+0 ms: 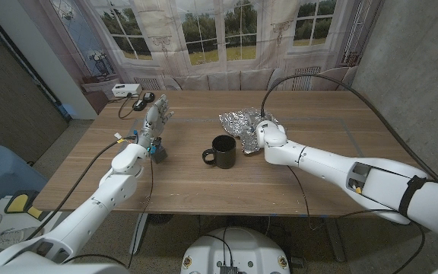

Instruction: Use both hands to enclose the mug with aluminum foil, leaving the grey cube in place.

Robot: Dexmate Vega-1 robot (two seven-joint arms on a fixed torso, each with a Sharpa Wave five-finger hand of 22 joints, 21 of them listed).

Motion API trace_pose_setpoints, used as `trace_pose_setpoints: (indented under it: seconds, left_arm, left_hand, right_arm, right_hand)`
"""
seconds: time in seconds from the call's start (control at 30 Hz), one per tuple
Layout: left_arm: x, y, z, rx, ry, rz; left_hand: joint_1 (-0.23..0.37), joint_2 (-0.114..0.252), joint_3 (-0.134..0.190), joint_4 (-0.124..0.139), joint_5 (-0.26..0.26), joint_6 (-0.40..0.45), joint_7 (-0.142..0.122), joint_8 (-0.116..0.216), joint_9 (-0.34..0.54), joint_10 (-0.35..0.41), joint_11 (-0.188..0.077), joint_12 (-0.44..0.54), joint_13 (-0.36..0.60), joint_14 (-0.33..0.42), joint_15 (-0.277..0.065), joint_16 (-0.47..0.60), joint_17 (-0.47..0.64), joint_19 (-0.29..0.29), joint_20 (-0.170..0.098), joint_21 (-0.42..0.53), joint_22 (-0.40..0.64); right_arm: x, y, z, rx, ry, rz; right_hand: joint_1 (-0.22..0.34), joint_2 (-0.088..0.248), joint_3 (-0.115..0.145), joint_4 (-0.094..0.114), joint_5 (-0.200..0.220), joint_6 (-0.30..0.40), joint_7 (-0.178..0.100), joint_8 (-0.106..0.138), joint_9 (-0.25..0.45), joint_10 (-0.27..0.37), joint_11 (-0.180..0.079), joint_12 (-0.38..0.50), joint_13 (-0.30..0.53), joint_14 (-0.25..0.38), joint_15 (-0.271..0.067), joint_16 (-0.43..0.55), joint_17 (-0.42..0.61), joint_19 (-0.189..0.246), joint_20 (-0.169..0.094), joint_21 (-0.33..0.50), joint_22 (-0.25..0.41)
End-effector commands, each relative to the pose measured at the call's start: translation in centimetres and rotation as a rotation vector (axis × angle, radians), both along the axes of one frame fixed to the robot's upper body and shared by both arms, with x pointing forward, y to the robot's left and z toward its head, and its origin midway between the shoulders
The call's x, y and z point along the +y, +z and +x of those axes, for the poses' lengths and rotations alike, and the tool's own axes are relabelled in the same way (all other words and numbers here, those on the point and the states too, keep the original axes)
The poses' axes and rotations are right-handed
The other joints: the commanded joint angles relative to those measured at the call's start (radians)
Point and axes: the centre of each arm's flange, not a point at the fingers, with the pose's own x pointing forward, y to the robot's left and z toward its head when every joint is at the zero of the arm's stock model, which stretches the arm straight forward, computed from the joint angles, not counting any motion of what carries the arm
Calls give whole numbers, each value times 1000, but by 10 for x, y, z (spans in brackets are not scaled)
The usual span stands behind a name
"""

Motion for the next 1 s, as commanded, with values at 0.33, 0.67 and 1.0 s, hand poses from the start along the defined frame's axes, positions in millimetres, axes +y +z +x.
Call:
trace_pose_setpoints:
  seconds: [0.33, 0.67, 1.0]
  left_arm:
    - [0, 4, 4, -9, -13, 6]
    - [-3, 5, 10, -1, -25, 9]
    - [-6, 10, 16, 3, -35, 23]
  left_hand:
    - [-6, 1, -2, 0, 7, 3, 4, 0, 3, -7, 3, -1, 2, -20, 6, -1, 3, 1, 8, -3, 2]
    - [-6, 1, -3, -1, 7, 3, 4, -1, 3, -8, 3, -2, 2, -23, 5, -2, 3, 0, 8, -4, 2]
    - [-7, 1, -3, -2, 7, 0, 4, -2, 3, -12, 6, -4, 2, -29, 7, -4, 3, -2, 8, -5, 2]
  right_arm:
    - [-2, -5, 11, 93, -75, -46]
    - [-6, -3, 12, 63, -64, -26]
    - [-13, 9, 3, -11, -11, 57]
  right_hand:
    - [144, 23, -2, -15, 14, 253, 15, 47, 2, 216, 2, 63, 6, 196, -78, 61, 12, 347, -95, 71, 5]
    - [351, 68, 15, -26, 31, 449, 109, 64, 2, 458, 65, 147, 29, 449, -158, 183, 62, 552, -249, 132, 14]
    - [384, 82, -7, -6, 18, 565, 114, 81, 1, 510, 68, 168, 33, 485, -162, 217, 96, 567, -255, 147, 18]
